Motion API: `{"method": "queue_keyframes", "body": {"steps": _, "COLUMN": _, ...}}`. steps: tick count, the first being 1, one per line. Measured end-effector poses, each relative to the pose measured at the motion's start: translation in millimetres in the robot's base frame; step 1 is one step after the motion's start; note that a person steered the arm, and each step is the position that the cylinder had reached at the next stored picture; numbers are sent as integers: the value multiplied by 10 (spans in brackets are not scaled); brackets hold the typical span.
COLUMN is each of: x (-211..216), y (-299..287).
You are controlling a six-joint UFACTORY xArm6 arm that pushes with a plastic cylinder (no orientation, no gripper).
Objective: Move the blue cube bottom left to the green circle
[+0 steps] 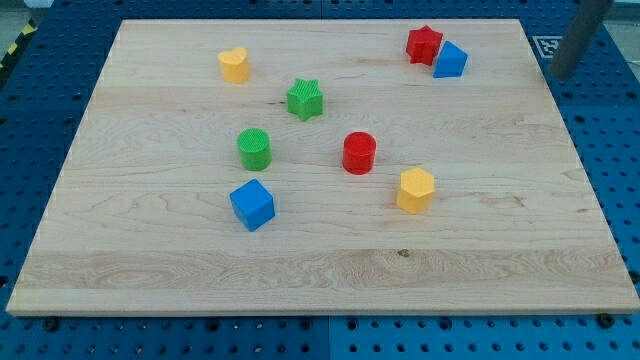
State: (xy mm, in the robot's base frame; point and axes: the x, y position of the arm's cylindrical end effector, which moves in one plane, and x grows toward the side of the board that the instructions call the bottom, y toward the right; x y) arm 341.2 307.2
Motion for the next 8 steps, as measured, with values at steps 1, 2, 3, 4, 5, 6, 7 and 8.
{"method": "queue_keyframes", "body": {"steps": 1, "x": 580, "y": -385}}
{"method": "queue_keyframes", "body": {"steps": 2, "x": 1128, "y": -752}}
{"method": "queue_keyframes", "body": {"steps": 3, "x": 1811, "y": -1074}}
{"method": "queue_keyframes", "body": {"steps": 4, "x": 2333, "y": -1383}}
{"method": "queue_keyframes", "body": {"steps": 5, "x": 2299, "y": -2405}}
{"method": "queue_keyframes", "body": {"steps": 6, "x": 1838, "y": -3135}}
{"method": "queue_keyframes", "body": {"steps": 7, "x": 1652, "y": -3259}}
{"method": "queue_keyframes", "body": {"steps": 8, "x": 1836, "y": -3459}}
